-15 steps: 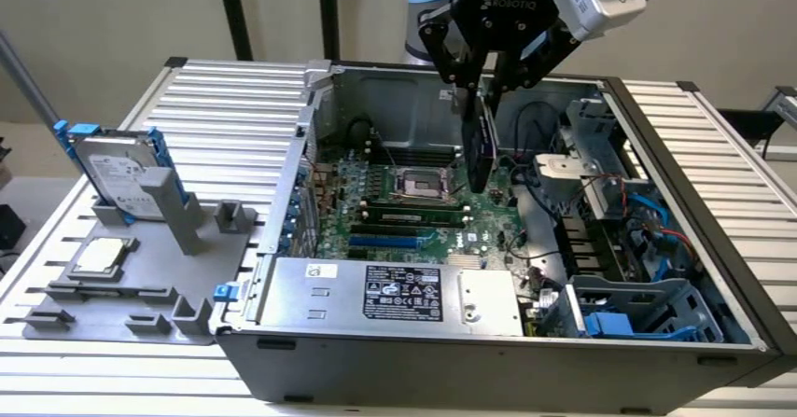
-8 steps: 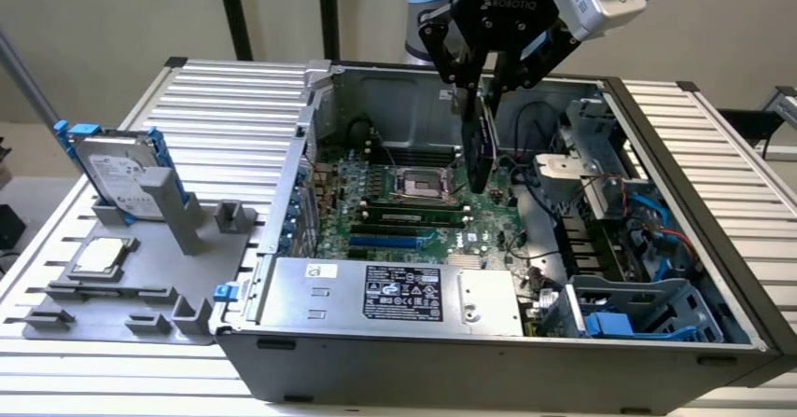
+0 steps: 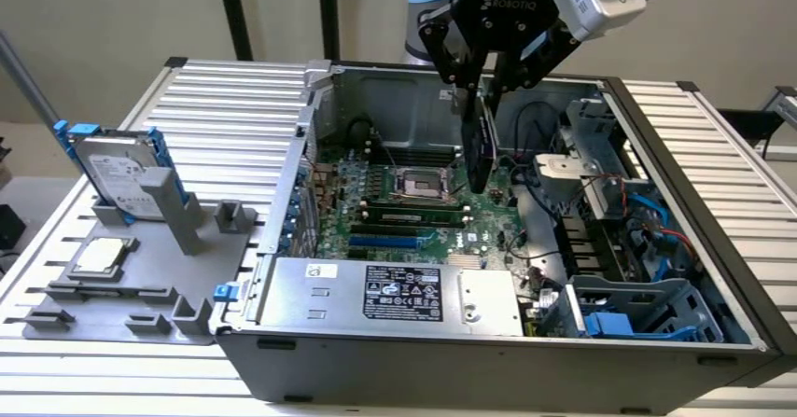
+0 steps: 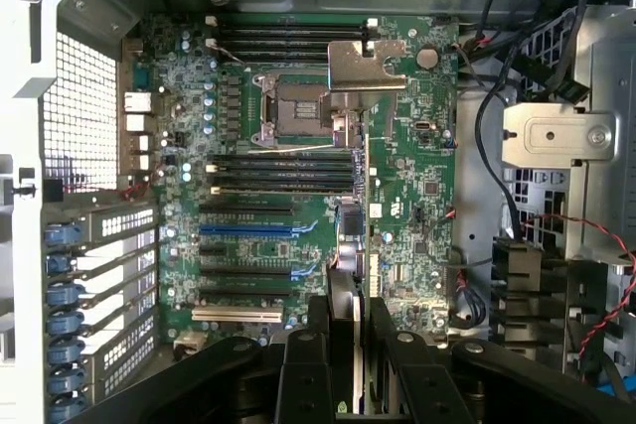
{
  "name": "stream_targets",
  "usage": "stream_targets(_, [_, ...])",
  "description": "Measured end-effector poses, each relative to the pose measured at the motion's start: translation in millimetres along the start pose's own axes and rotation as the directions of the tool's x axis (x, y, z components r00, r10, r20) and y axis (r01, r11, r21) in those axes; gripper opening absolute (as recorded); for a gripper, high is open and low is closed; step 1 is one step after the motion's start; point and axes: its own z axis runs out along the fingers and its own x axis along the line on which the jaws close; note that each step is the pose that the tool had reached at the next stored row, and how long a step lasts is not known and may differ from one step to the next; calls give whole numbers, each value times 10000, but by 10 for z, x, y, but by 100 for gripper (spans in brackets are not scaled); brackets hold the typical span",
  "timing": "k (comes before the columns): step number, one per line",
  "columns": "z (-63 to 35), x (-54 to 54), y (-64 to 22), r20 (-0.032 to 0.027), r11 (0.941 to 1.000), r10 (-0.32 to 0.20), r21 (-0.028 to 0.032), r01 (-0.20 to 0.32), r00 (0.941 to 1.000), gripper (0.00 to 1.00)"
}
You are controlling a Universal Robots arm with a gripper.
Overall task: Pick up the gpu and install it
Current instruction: 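Insert the gpu into the slot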
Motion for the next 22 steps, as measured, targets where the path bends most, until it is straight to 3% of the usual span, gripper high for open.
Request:
stream_targets(5, [17,0,0,-13,9962,-873,1,873,9962,27])
stream_targets(11, [40,0,-1,-30,9807,-1957,-1,1957,9807,27])
stream_targets(17, [63,0,-1,-46,9537,-3008,-6,3008,9537,27])
stream_targets(22, [84,0,-2,-60,9220,-3872,-10,3872,9220,27])
